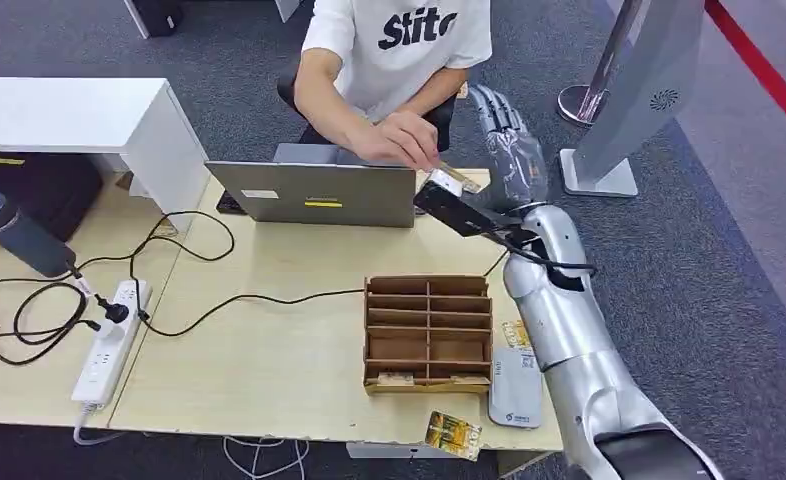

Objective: Pass the card to the sensor for recognition and then transmit it.

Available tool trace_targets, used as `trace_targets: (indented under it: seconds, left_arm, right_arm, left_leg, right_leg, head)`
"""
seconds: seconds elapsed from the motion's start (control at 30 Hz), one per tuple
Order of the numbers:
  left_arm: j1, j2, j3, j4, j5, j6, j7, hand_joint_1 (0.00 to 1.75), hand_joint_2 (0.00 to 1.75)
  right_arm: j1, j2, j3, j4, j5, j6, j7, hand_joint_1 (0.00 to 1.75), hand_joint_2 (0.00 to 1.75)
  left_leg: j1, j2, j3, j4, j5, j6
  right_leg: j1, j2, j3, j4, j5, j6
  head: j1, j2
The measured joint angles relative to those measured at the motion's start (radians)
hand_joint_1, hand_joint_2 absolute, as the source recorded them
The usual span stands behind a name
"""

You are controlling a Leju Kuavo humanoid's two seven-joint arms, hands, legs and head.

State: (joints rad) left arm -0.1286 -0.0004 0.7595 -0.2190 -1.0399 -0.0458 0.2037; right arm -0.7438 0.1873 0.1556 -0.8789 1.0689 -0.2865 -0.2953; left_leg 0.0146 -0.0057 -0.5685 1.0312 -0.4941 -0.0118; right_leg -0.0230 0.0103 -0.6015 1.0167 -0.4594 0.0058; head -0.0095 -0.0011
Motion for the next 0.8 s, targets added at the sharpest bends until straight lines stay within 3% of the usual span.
trace_targets:
  seconds: [0.2,0.23,0.27,0.8]
  left_arm:
    - [0.0,0.0,0.0,0.0,-0.008,0.0,0.0,0.0,1.75]
    - [0.0,0.0,0.0,0.0,-0.008,0.0,0.0,0.0,1.75]
    - [0.0,0.0,0.0,0.0,-0.008,0.0,0.0,0.0,1.75]
    - [0.0,0.0,0.0,0.001,-0.018,0.0,0.0,0.0,1.75]
  right_arm:
    - [0.0,0.011,-0.016,0.014,0.003,0.007,-0.013,0.02,1.75]
    - [0.0,0.013,-0.02,0.016,0.006,0.007,-0.014,1.47,1.75]
    - [0.0,0.015,-0.024,0.017,0.008,0.009,-0.016,1.75,1.75]
    - [-0.002,0.02,-0.027,0.031,0.008,0.033,-0.022,1.75,1.75]
  left_leg:
    - [0.0,0.0,0.0,0.0,0.0,0.0]
    - [0.0,0.0,0.0,0.0,0.0,0.0]
    - [0.0,0.0,0.0,0.0,0.0,0.0]
    - [0.0,0.0,-0.001,0.0,0.0,0.0]
  right_leg:
    - [0.0,0.0,0.0,0.0,0.0,0.0]
    - [0.0,0.0,0.0,0.0,0.0,0.0]
    - [0.0,0.0,0.0,0.0,0.0,0.0]
    - [0.0,0.0,0.0,0.0,0.0,0.0]
  head:
    - [0.0,0.0]
    - [0.0,0.0]
    - [0.0,0.0]
    - [0.0,0.0]
